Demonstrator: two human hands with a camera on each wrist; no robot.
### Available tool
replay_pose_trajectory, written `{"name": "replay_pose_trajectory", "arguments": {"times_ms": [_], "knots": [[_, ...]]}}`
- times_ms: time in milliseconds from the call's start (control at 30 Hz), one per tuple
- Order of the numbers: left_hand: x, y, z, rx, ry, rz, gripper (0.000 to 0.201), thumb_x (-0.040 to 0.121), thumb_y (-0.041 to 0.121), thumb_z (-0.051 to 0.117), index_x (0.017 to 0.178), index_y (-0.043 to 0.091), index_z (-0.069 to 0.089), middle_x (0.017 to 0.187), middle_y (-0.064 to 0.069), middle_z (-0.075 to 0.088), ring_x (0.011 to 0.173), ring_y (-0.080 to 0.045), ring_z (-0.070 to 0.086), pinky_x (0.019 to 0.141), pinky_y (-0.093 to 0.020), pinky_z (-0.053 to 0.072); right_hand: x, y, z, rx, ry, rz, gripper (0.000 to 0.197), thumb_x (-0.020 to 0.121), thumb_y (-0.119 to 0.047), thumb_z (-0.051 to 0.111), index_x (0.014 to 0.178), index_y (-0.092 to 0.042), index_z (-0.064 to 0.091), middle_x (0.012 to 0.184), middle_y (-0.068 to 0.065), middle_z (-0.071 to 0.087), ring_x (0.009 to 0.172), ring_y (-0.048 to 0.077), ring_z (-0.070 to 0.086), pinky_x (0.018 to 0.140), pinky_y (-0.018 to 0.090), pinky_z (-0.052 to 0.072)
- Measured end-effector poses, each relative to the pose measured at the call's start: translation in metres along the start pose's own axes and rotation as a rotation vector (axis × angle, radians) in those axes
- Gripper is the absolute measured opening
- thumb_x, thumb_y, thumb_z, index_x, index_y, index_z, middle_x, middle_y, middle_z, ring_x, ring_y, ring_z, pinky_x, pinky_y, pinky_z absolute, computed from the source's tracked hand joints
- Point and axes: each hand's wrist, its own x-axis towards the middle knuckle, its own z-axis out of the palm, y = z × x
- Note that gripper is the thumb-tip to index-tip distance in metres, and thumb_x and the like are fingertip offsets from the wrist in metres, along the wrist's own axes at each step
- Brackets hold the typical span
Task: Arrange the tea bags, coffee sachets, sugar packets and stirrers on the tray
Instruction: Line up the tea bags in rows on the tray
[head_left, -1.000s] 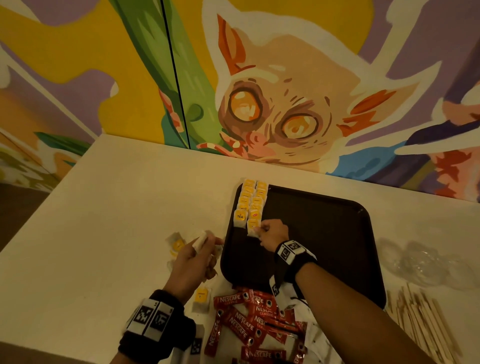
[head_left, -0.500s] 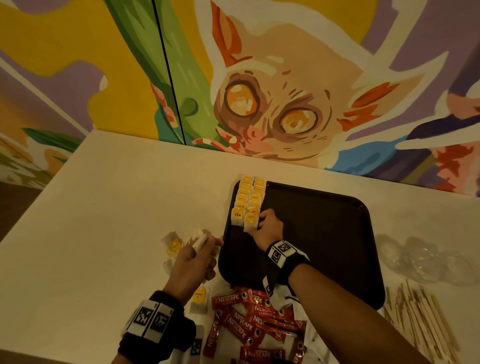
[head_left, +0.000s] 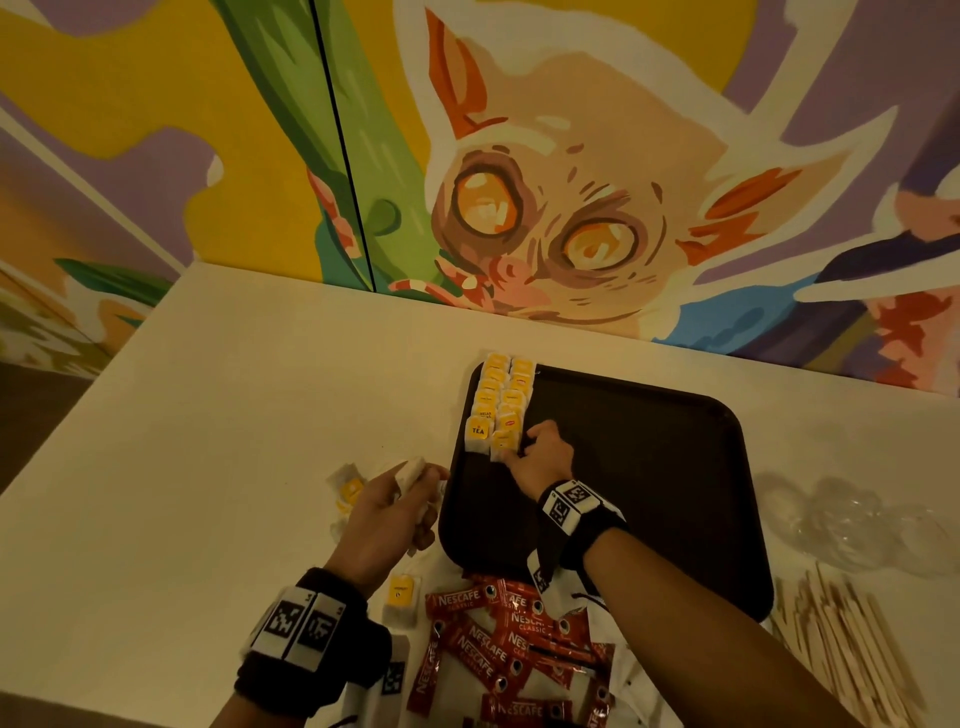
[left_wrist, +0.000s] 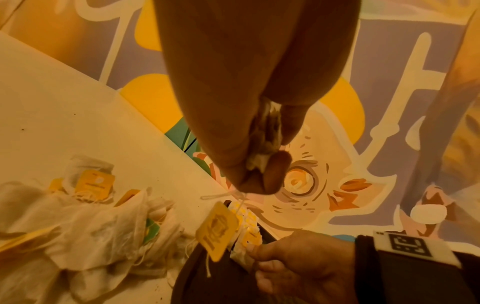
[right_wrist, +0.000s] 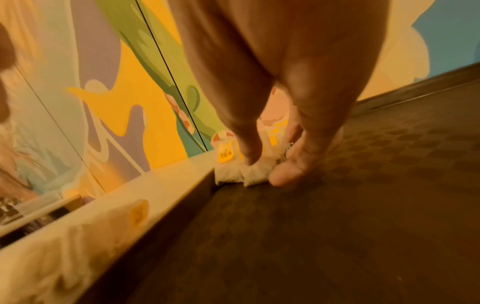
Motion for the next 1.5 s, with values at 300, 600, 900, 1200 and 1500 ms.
{"name": "replay_pose_trajectory", "arguments": {"times_ms": [300,600,900,1200,1500], "knots": [[0.001,0.006,0.008,0.124,-0.106,0.016,0.018,0.098,0.013,0.053,0.098,0.0,0.064,0.07,-0.014,0.047,0.052,-0.018,0.042,0.045,-0.025,0.036,-0.071,-0.034,-0.04,0.308,-0.239,-0.431,0.016,0.092,-0.031,0.067,0.106,-0.026,0.065,0.104,-0.009,0.066,0.092,0.007,0.063,0.079,0.021,0.052],[-0.005,0.013,0.002,0.379,-0.315,0.106,0.012,0.092,0.007,0.06,0.082,0.007,0.066,0.06,-0.011,0.053,0.046,-0.021,0.046,0.044,-0.028,0.04,-0.101,-0.039,-0.056,0.175,-0.438,-0.659,0.022,0.088,-0.024,0.072,0.109,-0.023,0.071,0.107,-0.008,0.063,0.09,0.006,0.057,0.08,0.021,0.051],[-0.015,0.022,0.0,0.225,-0.191,-0.009,0.014,0.091,0.019,0.064,0.091,0.006,0.068,0.068,-0.006,0.051,0.055,-0.015,0.044,0.048,-0.025,0.036,-0.109,-0.024,-0.065,0.645,-0.287,-0.533,0.013,0.085,-0.003,0.072,0.096,-0.004,0.066,0.094,0.011,0.072,0.086,0.025,0.073,0.08,0.037,0.06],[-0.021,0.038,0.017,-0.048,-0.185,-0.005,0.032,0.091,0.028,0.058,0.082,-0.002,0.063,0.061,0.0,0.047,0.047,-0.011,0.034,0.049,-0.024,0.02,-0.118,-0.02,-0.058,0.594,-0.02,-0.832,0.024,0.072,0.009,0.079,0.079,-0.013,0.072,0.095,-0.001,0.061,0.091,0.018,0.066,0.085,0.033,0.058],[-0.019,0.04,0.019,0.201,-0.063,0.297,0.01,0.088,0.014,0.066,0.089,0.01,0.076,0.058,0.006,0.061,0.047,-0.007,0.046,0.045,-0.02,0.037,-0.128,-0.017,-0.055,0.464,-0.1,-0.875,0.016,0.079,-0.018,0.074,0.093,-0.013,0.068,0.105,-0.002,0.056,0.099,0.021,0.062,0.087,0.04,0.056]]}}
